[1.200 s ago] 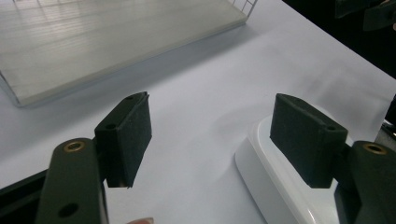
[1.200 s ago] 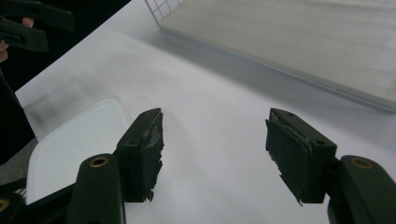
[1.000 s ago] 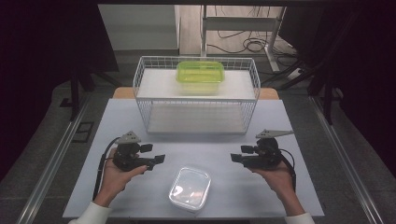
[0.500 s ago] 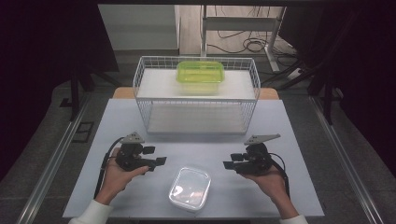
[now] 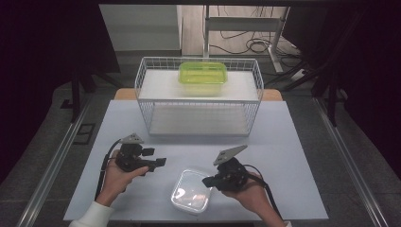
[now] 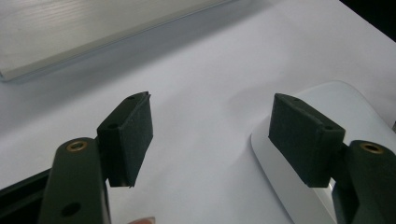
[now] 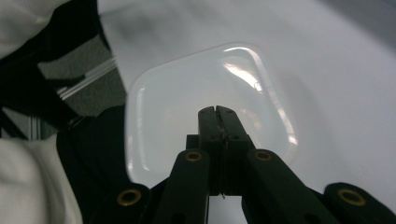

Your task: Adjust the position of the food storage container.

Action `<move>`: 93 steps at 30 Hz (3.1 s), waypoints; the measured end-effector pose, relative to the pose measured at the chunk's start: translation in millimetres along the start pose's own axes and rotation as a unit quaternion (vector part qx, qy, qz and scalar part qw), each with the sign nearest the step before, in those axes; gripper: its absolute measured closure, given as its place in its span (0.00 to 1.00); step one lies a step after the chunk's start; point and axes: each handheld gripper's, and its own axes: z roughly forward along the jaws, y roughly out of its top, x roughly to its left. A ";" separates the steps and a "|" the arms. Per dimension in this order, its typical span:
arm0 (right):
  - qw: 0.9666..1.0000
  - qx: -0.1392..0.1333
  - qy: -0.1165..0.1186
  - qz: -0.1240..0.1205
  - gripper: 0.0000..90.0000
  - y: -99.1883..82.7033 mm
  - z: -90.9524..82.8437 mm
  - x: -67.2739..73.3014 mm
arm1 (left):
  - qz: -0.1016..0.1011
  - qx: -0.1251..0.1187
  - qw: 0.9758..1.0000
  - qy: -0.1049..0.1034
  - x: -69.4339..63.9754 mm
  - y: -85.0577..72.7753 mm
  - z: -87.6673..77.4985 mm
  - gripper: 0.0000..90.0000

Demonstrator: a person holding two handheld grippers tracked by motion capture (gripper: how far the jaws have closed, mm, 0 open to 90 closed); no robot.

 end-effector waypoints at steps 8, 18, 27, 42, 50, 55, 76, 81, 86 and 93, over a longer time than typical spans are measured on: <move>0.997 0.044 0.031 -0.054 0.99 12.5 29.0 38.1 | -0.005 0.005 1.000 0.002 3.9 -1.1 0.8 0.34; 0.986 0.113 0.052 -0.109 0.99 12.5 55.5 72.6 | -0.008 0.004 1.000 0.007 7.0 -1.8 -0.2 0.33; 0.981 0.145 0.033 -0.126 0.99 7.3 72.9 77.8 | -0.018 -0.005 1.000 0.004 6.6 -2.1 0.3 0.33; 0.984 0.139 0.015 -0.111 0.99 5.8 71.2 63.3 | -0.012 0.006 1.000 0.002 10.3 -2.8 -0.8 0.33; 0.987 0.128 -0.012 -0.097 0.99 8.2 64.5 42.0 | -0.014 0.005 1.000 0.002 10.9 -2.8 -1.2 0.33; 0.990 0.116 -0.024 -0.076 0.99 9.9 55.2 26.3 | -0.015 0.006 1.000 0.002 11.6 -3.1 -0.4 0.32; 0.992 0.100 -0.045 -0.058 0.99 12.6 52.5 2.9 | -0.018 0.011 1.000 0.002 13.4 -4.5 2.1 0.32; 0.992 0.099 -0.053 -0.054 0.99 11.7 53.2 -0.5 | -0.017 0.012 1.000 0.003 13.2 -4.5 2.5 0.32; 0.992 0.098 -0.055 -0.053 0.99 11.5 53.0 -1.4 | -0.017 0.013 1.000 0.002 13.0 -4.5 2.8 0.32; 0.992 0.096 -0.056 -0.053 0.99 10.9 52.6 -3.5 | -0.017 0.013 1.000 0.001 13.2 -4.5 3.1 0.32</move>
